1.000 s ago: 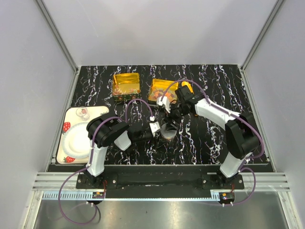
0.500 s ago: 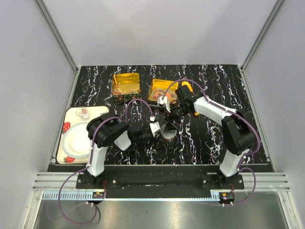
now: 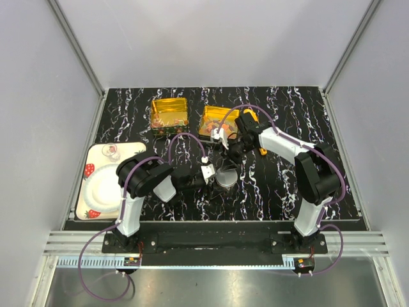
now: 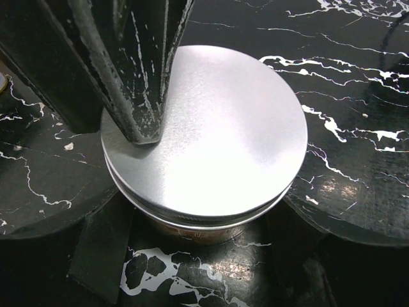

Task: Pack the candies
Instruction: Screw the bottle lid onto the packing bottle.

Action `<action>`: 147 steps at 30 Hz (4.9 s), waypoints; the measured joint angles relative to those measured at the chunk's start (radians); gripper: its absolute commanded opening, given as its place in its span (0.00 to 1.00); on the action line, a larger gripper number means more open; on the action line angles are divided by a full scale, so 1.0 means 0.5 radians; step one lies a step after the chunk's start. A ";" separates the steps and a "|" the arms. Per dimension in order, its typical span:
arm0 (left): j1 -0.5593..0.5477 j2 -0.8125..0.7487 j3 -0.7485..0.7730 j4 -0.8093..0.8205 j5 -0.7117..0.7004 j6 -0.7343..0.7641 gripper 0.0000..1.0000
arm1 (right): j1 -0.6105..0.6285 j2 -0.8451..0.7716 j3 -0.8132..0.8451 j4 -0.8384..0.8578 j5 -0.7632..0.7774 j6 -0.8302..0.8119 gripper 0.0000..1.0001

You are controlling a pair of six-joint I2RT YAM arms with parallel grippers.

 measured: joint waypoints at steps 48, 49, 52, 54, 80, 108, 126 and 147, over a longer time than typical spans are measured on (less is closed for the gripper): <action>-0.001 0.000 0.000 -0.001 -0.033 -0.014 0.32 | -0.050 -0.533 -0.133 -0.204 0.321 -0.011 0.58; -0.001 0.000 0.000 0.000 -0.033 -0.014 0.32 | -0.050 -0.488 -0.086 -0.184 0.291 0.005 0.59; -0.001 0.000 0.000 -0.001 -0.032 -0.014 0.32 | -0.050 -0.309 0.005 -0.118 0.219 0.034 0.61; 0.000 0.000 0.000 0.000 -0.031 -0.014 0.32 | -0.050 -0.169 0.056 -0.111 0.143 0.057 0.61; 0.001 0.000 0.000 0.000 -0.030 -0.014 0.32 | -0.033 0.208 0.258 -0.213 -0.211 0.041 0.56; -0.021 0.000 0.001 -0.002 0.011 0.001 0.31 | 0.001 -0.059 -0.016 -0.163 0.172 -0.117 0.36; -0.028 0.000 0.000 -0.007 0.059 0.001 0.31 | -0.045 -0.332 -0.270 -0.208 0.340 -0.167 0.36; -0.001 0.000 0.001 -0.002 -0.014 0.002 0.31 | -0.054 -0.520 -0.247 -0.654 0.361 -0.156 0.50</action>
